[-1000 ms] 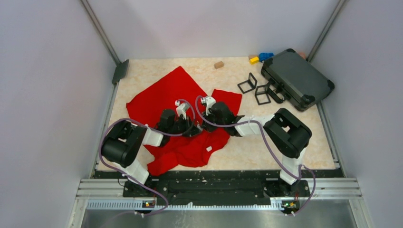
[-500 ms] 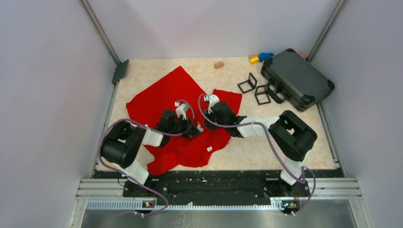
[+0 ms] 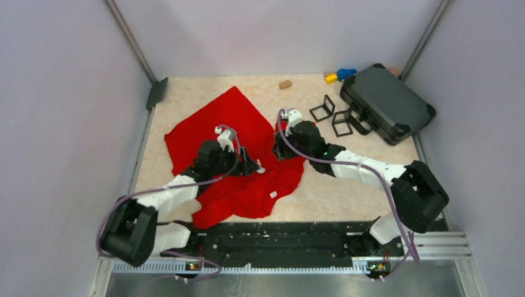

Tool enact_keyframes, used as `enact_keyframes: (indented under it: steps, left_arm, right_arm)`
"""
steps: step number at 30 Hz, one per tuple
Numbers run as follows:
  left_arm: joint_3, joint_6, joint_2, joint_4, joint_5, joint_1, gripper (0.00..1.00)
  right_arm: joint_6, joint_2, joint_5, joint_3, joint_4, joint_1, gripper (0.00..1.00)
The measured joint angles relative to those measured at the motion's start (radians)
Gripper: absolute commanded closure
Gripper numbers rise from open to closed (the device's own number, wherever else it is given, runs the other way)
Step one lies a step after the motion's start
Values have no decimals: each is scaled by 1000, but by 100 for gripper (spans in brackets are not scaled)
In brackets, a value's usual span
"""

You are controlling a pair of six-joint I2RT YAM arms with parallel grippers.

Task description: Pin the brooch onto the clothing

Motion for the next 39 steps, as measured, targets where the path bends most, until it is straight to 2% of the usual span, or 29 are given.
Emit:
enact_keyframes:
  steps: [4,7,14,27,32,33,35,36,39]
  left_arm:
    - [17,-6,-164,-135,-132,4,14]
    - [15,-35,-224,-211,-199,46,14]
    - [-88,-166,-226,-233,-192,268,14]
    - [-118,-256,-220,-157,-188,399,15]
    - [-161,-286,-177,-85,-151,470,22]
    - [-173,-297,-163,-64,-137,486,26]
    - [-194,-316,-143,-24,-113,507,40]
    - [-199,-323,-136,-8,-105,516,44]
    - [-209,-333,-110,18,-86,532,47]
  right_arm:
    - [-13,-34,17,5,-84,-92,46]
    - [-35,-21,41,27,-161,-171,46]
    - [-61,132,95,114,-229,-270,46]
    - [-50,348,158,244,-270,-309,48]
    - [-50,393,175,288,-276,-327,48]
    - [-50,401,176,294,-278,-330,49]
    - [-47,420,175,311,-278,-338,49]
    - [-46,425,177,319,-277,-340,50]
    - [-43,441,180,335,-273,-345,52]
